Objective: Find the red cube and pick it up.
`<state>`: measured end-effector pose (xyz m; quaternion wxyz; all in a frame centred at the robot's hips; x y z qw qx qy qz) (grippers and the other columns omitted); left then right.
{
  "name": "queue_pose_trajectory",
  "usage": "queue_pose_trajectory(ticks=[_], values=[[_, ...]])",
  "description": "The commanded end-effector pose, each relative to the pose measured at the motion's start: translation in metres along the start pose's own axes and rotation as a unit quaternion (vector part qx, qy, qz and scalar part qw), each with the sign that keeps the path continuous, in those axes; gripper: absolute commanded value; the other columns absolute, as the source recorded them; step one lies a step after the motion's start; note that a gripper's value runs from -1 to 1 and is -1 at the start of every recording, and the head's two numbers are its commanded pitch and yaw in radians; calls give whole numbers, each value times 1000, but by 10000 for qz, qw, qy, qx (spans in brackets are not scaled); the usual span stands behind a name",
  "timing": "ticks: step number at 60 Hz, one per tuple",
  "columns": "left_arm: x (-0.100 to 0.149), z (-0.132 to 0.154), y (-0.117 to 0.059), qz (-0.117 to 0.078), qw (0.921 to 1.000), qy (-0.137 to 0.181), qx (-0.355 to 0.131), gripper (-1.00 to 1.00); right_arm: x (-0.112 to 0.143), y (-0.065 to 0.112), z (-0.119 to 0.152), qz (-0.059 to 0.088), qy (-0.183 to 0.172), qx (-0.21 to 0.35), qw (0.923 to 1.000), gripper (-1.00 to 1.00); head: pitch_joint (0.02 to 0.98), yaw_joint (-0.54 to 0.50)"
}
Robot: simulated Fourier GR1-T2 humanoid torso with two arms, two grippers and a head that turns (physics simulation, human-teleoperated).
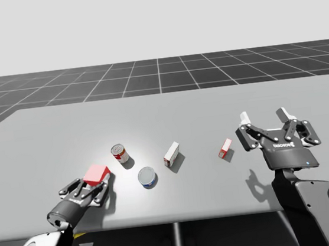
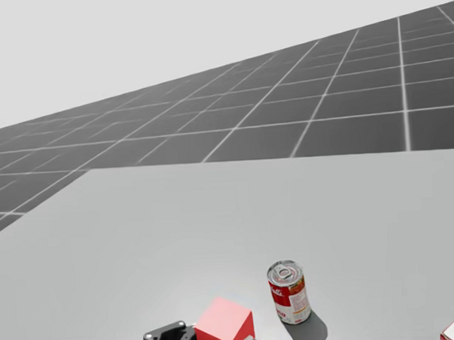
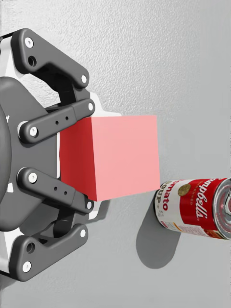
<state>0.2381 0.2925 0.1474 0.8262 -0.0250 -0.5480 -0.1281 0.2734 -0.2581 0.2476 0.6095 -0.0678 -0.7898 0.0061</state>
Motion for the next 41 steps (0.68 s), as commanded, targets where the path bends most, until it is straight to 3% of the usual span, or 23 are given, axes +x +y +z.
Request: queue_pose_trajectory(ticks=[1, 19, 30, 41], values=[[24, 7, -13, -160, 9976, -234, -626, 1000, 0, -1, -1, 3, 14, -23, 10000, -1000, 477, 473], [88, 34, -10, -501, 9942, -902, -319, 1000, 0, -2, -1, 6, 12, -35, 10000, -1000, 474, 477], [123, 53, -9, -532, 9889, -1379, -175, 1000, 0, -2, -1, -4, 17, -39, 10000, -1000, 467, 472], [152, 74, -11, -308, 9788, -2025, -41, 1000, 0, -3, -2, 2, 27, -41, 10000, -1000, 457, 466]])
